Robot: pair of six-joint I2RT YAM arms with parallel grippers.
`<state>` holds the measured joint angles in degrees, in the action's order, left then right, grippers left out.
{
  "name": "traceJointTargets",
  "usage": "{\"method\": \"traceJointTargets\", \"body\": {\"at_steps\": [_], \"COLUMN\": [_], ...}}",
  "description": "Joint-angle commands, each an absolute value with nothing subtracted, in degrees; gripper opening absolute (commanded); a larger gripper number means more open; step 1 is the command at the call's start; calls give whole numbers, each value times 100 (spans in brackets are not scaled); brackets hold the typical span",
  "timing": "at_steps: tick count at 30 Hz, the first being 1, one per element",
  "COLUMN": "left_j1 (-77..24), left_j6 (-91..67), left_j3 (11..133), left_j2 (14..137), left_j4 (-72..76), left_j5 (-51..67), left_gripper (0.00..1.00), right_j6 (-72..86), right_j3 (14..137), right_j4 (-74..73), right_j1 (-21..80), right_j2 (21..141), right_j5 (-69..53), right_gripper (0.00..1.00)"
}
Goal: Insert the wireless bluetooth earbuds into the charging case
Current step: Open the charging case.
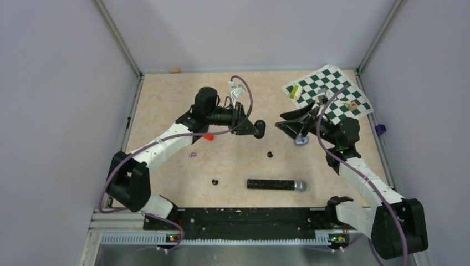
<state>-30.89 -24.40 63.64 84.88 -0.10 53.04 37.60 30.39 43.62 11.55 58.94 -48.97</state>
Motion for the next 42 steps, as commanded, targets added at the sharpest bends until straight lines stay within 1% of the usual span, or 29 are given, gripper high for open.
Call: {"method": "traceJointTargets", "body": {"at_steps": [1,4,11,21,27,38,42], "left_j1": [-3104,-3107,-3096,-3078,-3077,-3093,-3106], "left_j6": [-3286,-3400,-3445,-3594,-3567,-3647,-3635], "left_j3": [6191,6097,5972,5947,5882,5865,5854], "left_j2": [8366,8378,8344,8362,8350,8435,8448], "left_j4": [1483,1704,1872,2063,2098,2193,2197], "left_j5": [5504,5504,5455,5558,5563,5615,5620], "left_gripper": [0,0,0,0,0,0,0], "right_j6": [4057,4015,3689,3524,3543,3623,3654], "right_j3": [2995,2981,3075,3132,3130,3155,3166], "right_j4": [5107,5097,4813,4702,4807,4933,4956], "right_j1": [1213,1346,1777,2000,2006,2061,2101], "right_j2": [5945,6035,6258,6469,6430,6488,6505], "right_j5": [-4831,-4842,-4816,-4728,-4693,-4786,-4815], "right_gripper": [65,61,59,52,46,47,45]}}
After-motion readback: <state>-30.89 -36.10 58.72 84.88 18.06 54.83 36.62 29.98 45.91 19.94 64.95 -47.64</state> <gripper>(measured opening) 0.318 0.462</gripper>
